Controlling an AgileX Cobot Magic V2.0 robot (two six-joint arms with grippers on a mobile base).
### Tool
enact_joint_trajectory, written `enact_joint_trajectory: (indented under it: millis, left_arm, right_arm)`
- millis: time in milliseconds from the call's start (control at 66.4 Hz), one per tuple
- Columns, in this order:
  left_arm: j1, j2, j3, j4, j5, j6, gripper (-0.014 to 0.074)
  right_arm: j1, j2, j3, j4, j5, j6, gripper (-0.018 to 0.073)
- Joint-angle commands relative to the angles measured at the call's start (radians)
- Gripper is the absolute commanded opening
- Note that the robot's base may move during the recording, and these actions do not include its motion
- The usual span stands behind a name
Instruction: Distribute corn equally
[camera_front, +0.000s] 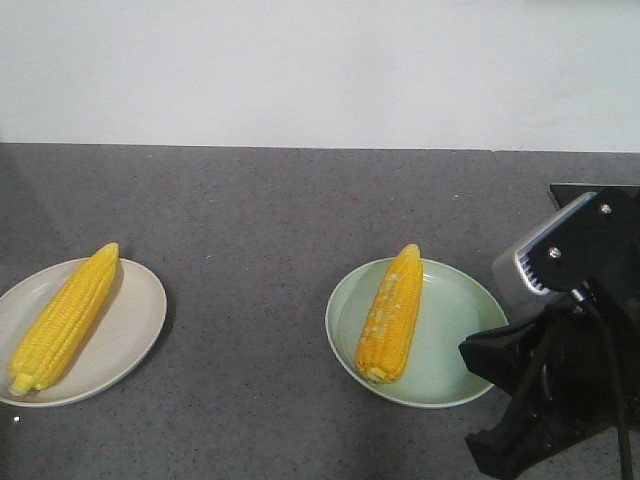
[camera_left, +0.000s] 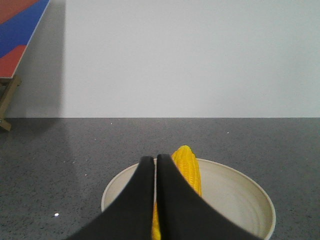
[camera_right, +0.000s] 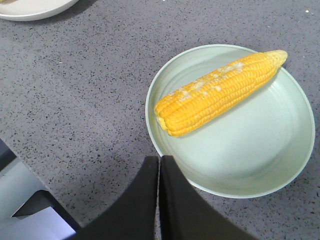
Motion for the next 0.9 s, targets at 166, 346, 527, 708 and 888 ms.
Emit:
enact_joint_trajectory:
  millis: [166,346,527,708,888]
  left_arm:
    - [0.006,-0.018,-0.017,-0.001,-0.065,-0.003,-0.0008]
    - [0.006,-0.018,-0.017,-0.001,-0.065,-0.003,-0.0008]
    - [0.006,-0.018,-0.017,-0.001,-0.065,-0.003,-0.0008]
    - [0.006,-0.018,-0.017,-0.001,-0.065,-0.003,-0.0007]
    - [0.006,-0.018,-0.017,-0.001,-0.065,-0.003,-0.0007]
  right_arm:
    - [0.002,-0.011,-0.027,-0.014,-0.054,-0.008,-0.001]
    - [0.002,-0.011,-0.027,-0.014,-0.054,-0.008,-0.001]
    - [0.002,-0.011,-0.027,-0.014,-0.054,-0.008,-0.001]
    - [0.002,-0.011,-0.027,-0.014,-0.054,-0.008,-0.001]
    - [0.002,-0.014,-0.024,-0.015,-0.052,-0.008,-0.001]
